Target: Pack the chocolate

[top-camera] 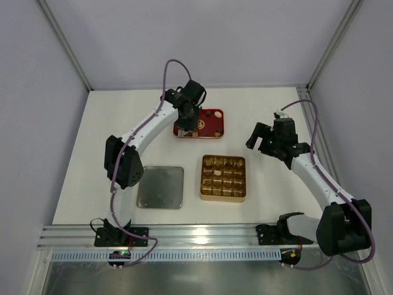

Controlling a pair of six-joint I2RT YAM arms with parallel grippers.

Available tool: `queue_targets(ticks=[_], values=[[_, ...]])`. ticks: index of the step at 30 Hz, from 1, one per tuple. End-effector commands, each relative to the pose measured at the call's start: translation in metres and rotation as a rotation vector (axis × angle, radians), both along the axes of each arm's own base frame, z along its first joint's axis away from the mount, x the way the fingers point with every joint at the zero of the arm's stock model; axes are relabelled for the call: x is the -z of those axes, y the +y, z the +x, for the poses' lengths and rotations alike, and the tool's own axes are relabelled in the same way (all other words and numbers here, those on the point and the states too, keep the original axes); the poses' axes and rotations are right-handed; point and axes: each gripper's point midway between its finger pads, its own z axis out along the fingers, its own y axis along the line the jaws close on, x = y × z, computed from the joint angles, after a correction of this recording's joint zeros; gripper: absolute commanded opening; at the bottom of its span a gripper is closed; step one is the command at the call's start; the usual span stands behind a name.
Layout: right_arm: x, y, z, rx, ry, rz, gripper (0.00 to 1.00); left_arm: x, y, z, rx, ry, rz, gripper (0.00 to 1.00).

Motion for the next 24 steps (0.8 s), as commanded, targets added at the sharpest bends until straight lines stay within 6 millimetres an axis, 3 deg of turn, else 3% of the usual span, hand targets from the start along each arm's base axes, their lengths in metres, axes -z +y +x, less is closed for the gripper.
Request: queue_targets(ticks=[1, 10, 24], values=[[-0.018, 0.002, 0.01, 0.004, -0.06, 0.01, 1.0, -0.053, -0.011, -0.017, 0.029, -0.084, -0.107, 0.34], [-0.02, 0.002, 0.011, 0.012, -0.068, 0.015, 1.0, -0.067, -0.032, -0.062, 0.082, -0.077, -0.146, 0.34], [-0.028, 0.0, 0.01, 0.031, -0.09, 0.017, 1.0, -0.079, -0.075, -0.152, 0.197, -0.067, -0.214, 0.34]])
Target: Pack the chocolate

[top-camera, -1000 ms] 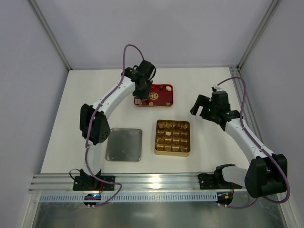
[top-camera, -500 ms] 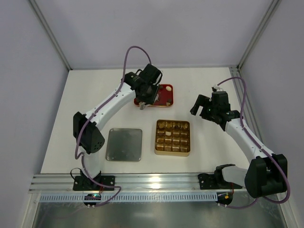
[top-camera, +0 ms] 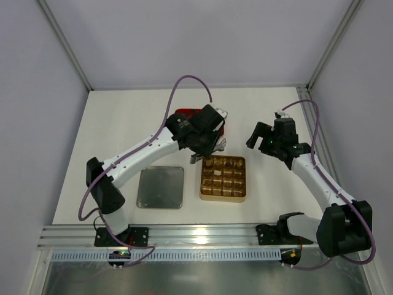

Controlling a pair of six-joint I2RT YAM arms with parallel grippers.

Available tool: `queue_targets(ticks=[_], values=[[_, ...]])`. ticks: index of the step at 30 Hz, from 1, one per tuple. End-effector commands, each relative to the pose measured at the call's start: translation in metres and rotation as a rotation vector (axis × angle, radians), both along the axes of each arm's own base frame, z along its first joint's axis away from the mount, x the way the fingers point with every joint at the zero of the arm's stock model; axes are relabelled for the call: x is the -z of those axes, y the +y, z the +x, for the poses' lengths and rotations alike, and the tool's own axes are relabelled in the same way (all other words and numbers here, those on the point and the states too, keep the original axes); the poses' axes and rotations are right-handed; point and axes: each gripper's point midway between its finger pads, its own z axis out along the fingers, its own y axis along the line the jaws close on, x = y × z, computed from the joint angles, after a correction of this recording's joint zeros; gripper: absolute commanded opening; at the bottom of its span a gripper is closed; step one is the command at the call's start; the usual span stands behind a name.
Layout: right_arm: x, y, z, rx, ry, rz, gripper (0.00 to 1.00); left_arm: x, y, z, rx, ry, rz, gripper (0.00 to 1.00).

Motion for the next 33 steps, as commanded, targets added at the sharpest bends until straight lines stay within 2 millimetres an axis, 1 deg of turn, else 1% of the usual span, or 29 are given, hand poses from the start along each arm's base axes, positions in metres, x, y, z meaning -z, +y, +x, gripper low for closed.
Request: queue_targets(ticks=[1, 3, 6, 10, 14, 23, 33], values=[[-0.027, 0.0, 0.009, 0.016, -0.084, 0.008, 1.0, -0.023, -0.008, -0.017, -0.006, -0.042, -0.08, 0.34], [-0.027, -0.002, 0.008, 0.02, -0.084, 0.004, 0.99, -0.022, -0.014, -0.028, 0.008, -0.038, -0.086, 0.34], [-0.027, -0.002, 0.006, 0.023, -0.084, 0.0, 1.0, -0.019, -0.018, -0.038, 0.016, -0.032, -0.09, 0.35], [-0.027, -0.003, 0.004, 0.026, -0.085, -0.002, 1.0, -0.012, -0.027, -0.056, 0.046, -0.021, -0.083, 0.35], [-0.028, -0.004, 0.003, 0.028, -0.086, -0.004, 1.0, -0.006, -0.032, -0.067, 0.063, -0.014, -0.069, 0.35], [-0.026, -0.005, 0.003, 0.026, -0.084, -0.009, 1.0, -0.001, -0.032, -0.077, 0.079, -0.015, -0.042, 0.35], [-0.025, -0.005, 0.001, 0.026, -0.081, -0.009, 1.0, 0.008, -0.033, -0.077, 0.084, -0.01, -0.019, 0.35]])
